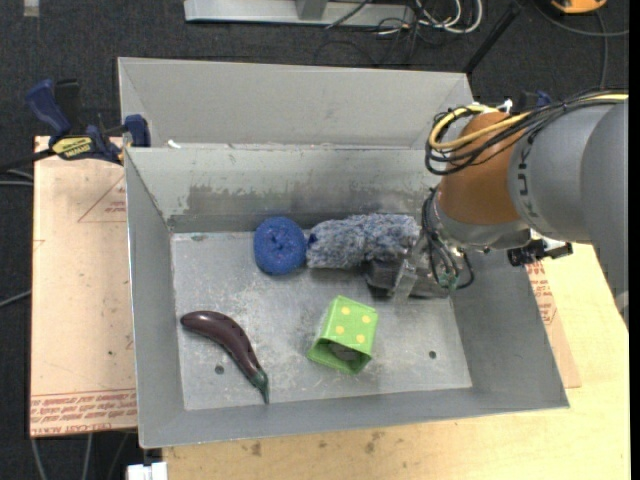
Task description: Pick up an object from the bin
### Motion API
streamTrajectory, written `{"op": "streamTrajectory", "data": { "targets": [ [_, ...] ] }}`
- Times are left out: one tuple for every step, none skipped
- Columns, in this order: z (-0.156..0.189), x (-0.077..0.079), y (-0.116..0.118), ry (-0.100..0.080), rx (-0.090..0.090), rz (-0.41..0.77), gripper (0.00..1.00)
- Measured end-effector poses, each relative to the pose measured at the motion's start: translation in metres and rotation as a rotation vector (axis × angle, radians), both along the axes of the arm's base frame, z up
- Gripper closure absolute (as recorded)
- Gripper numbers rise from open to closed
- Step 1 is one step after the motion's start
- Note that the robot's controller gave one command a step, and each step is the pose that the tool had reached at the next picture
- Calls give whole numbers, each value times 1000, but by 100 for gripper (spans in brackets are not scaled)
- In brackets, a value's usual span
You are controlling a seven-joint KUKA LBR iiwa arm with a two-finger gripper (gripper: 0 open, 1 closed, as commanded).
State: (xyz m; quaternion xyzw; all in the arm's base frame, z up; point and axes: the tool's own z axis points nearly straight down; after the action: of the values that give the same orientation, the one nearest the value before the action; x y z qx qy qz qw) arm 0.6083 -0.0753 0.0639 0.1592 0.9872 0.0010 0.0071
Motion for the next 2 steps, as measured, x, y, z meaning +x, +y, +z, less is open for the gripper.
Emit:
{"op": "streamTrajectory", "data": {
  "targets": [
    [0, 0, 0, 0, 0, -9, 100],
    [4, -1, 0, 3, 1, -13, 100]
  ]
}}
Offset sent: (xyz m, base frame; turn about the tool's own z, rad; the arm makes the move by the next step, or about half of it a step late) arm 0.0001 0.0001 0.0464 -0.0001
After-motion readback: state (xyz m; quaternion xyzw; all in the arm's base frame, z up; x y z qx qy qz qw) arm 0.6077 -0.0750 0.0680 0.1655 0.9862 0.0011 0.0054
